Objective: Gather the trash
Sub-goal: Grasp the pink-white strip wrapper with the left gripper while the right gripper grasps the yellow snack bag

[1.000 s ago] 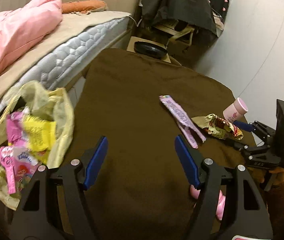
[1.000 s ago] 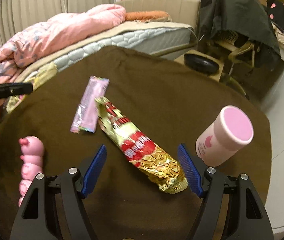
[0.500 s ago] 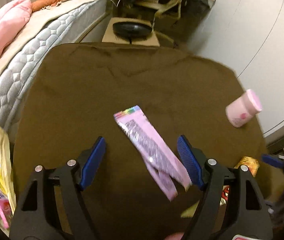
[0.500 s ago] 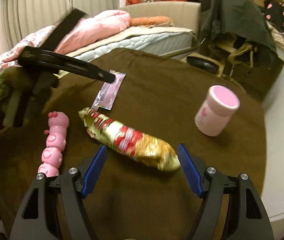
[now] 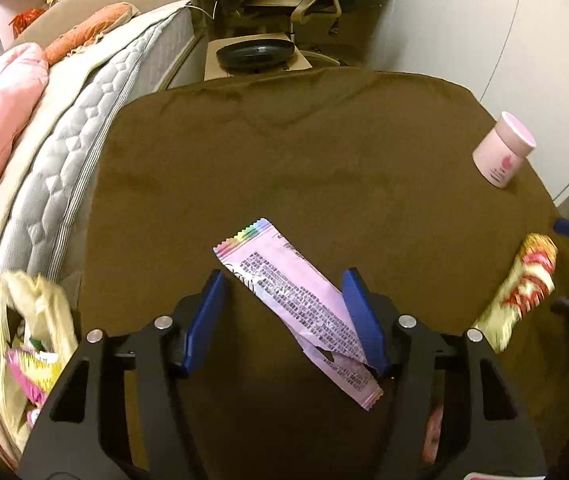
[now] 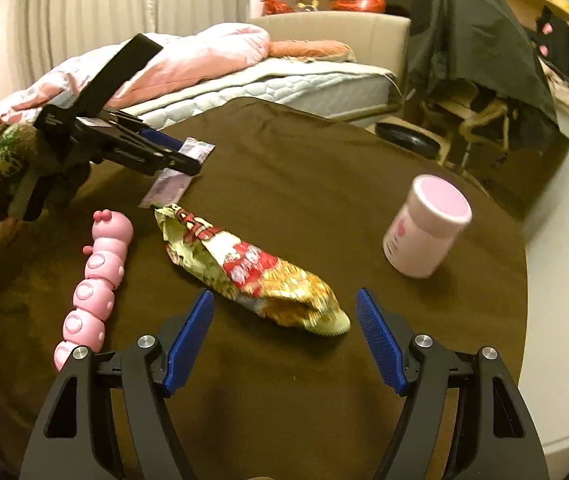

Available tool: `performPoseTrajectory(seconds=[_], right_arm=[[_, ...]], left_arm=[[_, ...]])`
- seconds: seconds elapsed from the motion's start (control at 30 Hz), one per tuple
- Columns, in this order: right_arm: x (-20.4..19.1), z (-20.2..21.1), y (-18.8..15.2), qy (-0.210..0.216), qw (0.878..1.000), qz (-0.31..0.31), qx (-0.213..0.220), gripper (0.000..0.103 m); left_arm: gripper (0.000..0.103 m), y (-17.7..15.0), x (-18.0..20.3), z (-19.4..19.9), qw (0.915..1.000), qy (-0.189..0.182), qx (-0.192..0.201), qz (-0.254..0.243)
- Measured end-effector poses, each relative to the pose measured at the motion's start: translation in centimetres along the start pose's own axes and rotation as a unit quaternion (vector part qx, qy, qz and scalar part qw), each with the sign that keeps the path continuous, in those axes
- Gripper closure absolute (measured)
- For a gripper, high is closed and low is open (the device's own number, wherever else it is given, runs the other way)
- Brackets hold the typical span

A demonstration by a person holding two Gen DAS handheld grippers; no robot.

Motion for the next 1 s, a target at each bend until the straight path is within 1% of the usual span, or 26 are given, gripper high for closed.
performPoseTrajectory(seconds=[0.1, 0.17, 0.27, 0.3, 0.43, 0.47, 0.53, 0.6, 0.67, 0.73, 0.8, 0.87, 0.9, 0.93, 0.97, 1.0], right_arm=[[0.0, -1.4, -0.3, 0.007, 1.000, -0.009, -0.022, 0.034], [-0.2, -1.5, -0.6, 0.032, 0.999, -0.027, -0.035, 0.034], [-1.5, -0.4, -1.3, 0.080, 0.995, -0.043, -0.045, 0.034], [-2.0, -0.1, -1.4, 0.089, 0.994, -0.041, -0.047, 0.034], [-4.9, 3.0, -1.3, 0.154, 0.987, -0.008, -0.041, 0.034], [-5.2, 3.5, -1.1, 0.153, 0.988, 0.001, -0.035, 0.034], [-5.4, 4.7, -0.1, 0.137, 0.990, 0.016, -0.015, 0.034], [-5.3, 5.2, 1.1, 0.128, 0.992, 0.018, 0.002, 0.034], [-5.2, 4.6, 2.4, 0.125, 0.992, 0.016, 0.004, 0.034], [-5.2, 3.4, 3.2, 0.134, 0.991, 0.012, -0.004, 0.035], [-5.8, 1.5, 3.5, 0.150, 0.988, 0.002, -0.029, 0.049], [-6.8, -0.1, 3.4, 0.162, 0.985, 0.001, -0.056, 0.055], [-7.3, -0.8, 3.1, 0.160, 0.985, 0.004, -0.065, 0.055], [-7.7, -1.2, 2.9, 0.159, 0.985, 0.008, -0.071, 0.055], [-8.1, -1.5, 2.7, 0.159, 0.984, 0.010, -0.075, 0.058], [-8.3, -1.7, 2.6, 0.162, 0.984, 0.010, -0.079, 0.070]], left_arm=[[0.045, -1.5, 0.0, 1.2, 0.9998, -0.017, 0.004, 0.008], [0.045, -2.6, 0.0, 2.0, 0.9994, -0.028, 0.010, 0.018], [0.045, -4.3, 0.1, 3.2, 0.9981, -0.044, 0.022, 0.037], [0.045, -4.7, 0.2, 3.5, 0.9977, -0.046, 0.026, 0.042], [0.045, -6.6, 0.3, 4.9, 0.9954, -0.061, 0.038, 0.062], [0.045, -7.0, 0.6, 5.2, 0.9950, -0.063, 0.040, 0.066], [0.045, -7.6, 0.6, 5.7, 0.9940, -0.068, 0.045, 0.072], [0.045, -8.1, 0.7, 6.0, 0.9936, -0.068, 0.049, 0.075], [0.045, -8.3, 0.5, 6.1, 0.9932, -0.066, 0.053, 0.079], [0.044, -8.4, 0.7, 6.1, 0.9932, -0.062, 0.057, 0.081], [0.044, -8.5, 0.8, 6.1, 0.9937, -0.055, 0.057, 0.080], [0.044, -8.5, 0.9, 6.1, 0.9939, -0.052, 0.057, 0.080], [0.044, -8.5, 1.0, 6.1, 0.9940, -0.050, 0.056, 0.080], [0.044, -8.5, 1.0, 6.1, 0.9942, -0.049, 0.056, 0.078], [0.044, -8.5, 1.0, 6.1, 0.9943, -0.049, 0.055, 0.077], [0.044, -8.5, 1.0, 6.0, 0.9944, -0.048, 0.055, 0.077]])
Point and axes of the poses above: each gripper's, at about its wrist camera, not at the fingertips, and z roughly against the way its jaws point, x to its right, y to its top, the point moved 6 cm from there along -z, roughly the way its jaws point, and after that the axes turned 15 degrees about -y, right-handed, at the moved point
